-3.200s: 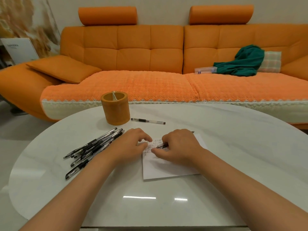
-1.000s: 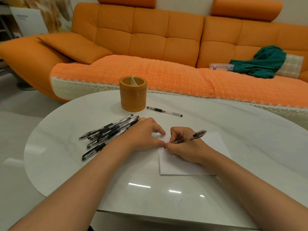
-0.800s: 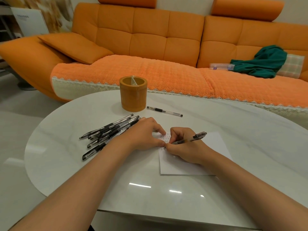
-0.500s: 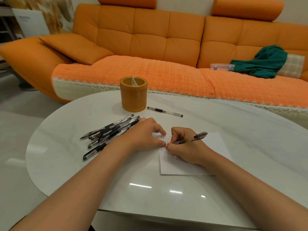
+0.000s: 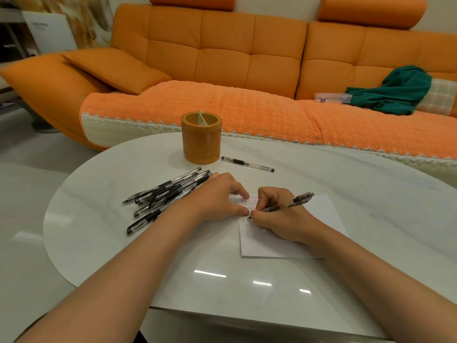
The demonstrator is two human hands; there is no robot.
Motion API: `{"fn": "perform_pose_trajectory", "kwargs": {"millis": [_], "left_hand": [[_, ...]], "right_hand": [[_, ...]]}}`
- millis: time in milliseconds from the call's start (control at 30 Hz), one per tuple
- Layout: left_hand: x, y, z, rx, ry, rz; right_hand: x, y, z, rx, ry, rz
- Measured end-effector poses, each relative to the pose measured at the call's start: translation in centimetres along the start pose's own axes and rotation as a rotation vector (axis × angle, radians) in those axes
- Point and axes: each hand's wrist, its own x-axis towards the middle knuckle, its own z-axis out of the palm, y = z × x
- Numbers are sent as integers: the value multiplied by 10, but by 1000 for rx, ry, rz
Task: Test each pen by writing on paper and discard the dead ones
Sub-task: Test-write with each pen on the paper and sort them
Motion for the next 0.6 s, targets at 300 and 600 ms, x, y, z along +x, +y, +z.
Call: {"fn": "perform_pose_trajectory", "kwargs": {"millis": [300, 600], "left_hand": [[-1, -1, 0, -9, 3, -7], [-1, 0, -1, -7, 0, -5]], "right_hand": [[1, 2, 1, -22, 5, -14], [-1, -1, 0, -18, -25, -14]]}}
